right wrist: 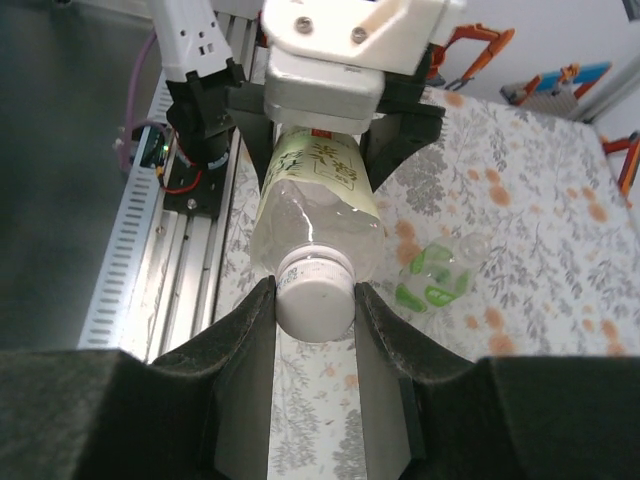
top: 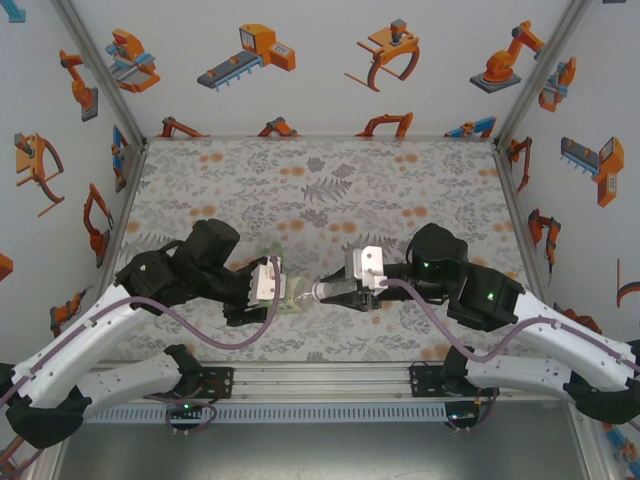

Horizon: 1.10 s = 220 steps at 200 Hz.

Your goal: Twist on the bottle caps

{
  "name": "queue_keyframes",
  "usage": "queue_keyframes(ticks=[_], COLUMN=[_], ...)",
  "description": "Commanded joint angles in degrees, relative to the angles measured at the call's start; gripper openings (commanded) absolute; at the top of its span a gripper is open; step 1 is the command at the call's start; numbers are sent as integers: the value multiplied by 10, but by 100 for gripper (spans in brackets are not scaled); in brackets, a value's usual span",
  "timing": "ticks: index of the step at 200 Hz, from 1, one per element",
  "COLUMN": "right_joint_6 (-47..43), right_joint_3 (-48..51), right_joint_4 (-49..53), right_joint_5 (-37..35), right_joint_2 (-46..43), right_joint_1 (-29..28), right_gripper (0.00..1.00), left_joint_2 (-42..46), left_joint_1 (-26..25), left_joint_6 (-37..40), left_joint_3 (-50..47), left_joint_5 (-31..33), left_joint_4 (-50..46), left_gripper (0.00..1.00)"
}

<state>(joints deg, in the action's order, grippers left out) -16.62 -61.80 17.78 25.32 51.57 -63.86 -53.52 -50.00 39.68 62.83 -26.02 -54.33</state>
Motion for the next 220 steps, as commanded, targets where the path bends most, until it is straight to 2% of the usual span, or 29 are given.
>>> queue_keyframes(ticks=[1, 34, 73, 105, 157, 169, 194, 220], right_joint_6=[123, 227, 391, 582, 881, 923, 955, 1007], right_joint_3=[20, 43, 69, 77, 126, 126, 117, 158], right_joint_4=[-18, -50, -86, -71, -83, -63, -14, -63], right_joint_5=[-25, -60, -104, -168, -231, -251, -285, -286], right_joint_2=[12, 6, 3, 8, 20, 20, 22, 16], right_joint_1=[-10, -11, -11, -10, -10, -11, -10, -10], right_gripper=[0, 0, 0, 0, 0, 0, 0, 0], left_joint_2=[6, 12, 18, 21, 14, 11, 3, -10], left_joint_1=[-5, -6, -8, -10, -20, -22, -23, -30], left_joint_6=[0, 3, 16, 26, 36, 39, 43, 44], left_joint_3=[-1, -11, -26, -35, -55, -59, -62, -61], left_joint_5=[12, 29, 29, 48, 100, 111, 116, 121], left_joint_4=[100, 114, 136, 154, 189, 192, 197, 197], left_gripper=[0, 0, 0, 0, 0, 0, 0, 0])
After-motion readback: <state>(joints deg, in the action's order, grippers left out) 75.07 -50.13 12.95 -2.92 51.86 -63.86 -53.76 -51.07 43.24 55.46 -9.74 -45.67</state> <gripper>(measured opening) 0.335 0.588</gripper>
